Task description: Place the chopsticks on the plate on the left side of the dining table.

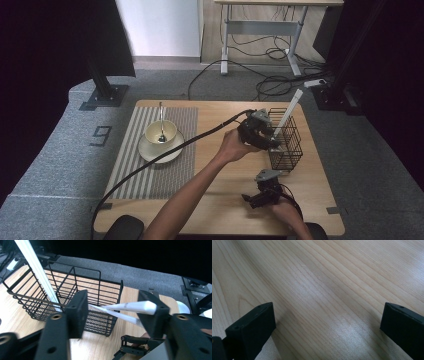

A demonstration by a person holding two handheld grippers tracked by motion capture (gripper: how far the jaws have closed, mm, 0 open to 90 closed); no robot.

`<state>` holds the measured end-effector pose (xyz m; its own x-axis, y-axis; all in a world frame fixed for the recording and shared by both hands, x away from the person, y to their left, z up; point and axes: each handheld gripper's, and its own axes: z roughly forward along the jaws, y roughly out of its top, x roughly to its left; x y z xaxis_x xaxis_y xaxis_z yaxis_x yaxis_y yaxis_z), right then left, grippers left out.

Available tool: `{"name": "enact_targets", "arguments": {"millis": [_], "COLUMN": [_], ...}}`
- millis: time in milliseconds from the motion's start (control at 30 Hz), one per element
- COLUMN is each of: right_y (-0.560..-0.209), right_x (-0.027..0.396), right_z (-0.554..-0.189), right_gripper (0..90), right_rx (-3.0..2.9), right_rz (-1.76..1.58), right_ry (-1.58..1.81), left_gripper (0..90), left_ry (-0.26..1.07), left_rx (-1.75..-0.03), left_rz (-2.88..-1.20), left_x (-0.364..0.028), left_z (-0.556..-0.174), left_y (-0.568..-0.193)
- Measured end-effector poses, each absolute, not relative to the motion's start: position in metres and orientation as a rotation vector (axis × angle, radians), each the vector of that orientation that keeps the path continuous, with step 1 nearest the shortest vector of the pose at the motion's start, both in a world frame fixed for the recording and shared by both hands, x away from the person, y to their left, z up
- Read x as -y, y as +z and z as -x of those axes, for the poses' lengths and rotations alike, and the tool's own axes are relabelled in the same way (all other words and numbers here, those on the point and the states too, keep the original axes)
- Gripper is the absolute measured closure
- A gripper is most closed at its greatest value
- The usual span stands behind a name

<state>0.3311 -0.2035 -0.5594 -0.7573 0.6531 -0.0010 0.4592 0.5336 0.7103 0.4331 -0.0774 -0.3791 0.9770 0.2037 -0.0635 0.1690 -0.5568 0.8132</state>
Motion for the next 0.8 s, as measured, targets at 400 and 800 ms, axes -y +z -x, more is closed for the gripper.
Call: {"name": "enact_targets", "arguments": {"millis": [400, 800], "right_y": [-0.5593, -0.5592], "right_x": [0.2035, 0.2033], "right_z": [-0.3309, -0.3306], "right_gripper": [0.0, 0.0], "right_rx": [-2.508, -2.51], "right_rz": [-0.934, -0.935], "right_ry": [1.044, 1.045], "left_gripper": [65.1, 82.7], "left_ry": [0.06, 0.114], "left_rx": [-0.238, -0.248], "left_rz": [-2.162, -2.144], "left_x": [0.0807, 0.0806], "left_z": [-0.4334, -0.434], "left_y": [-0.3823, -0.38]}}
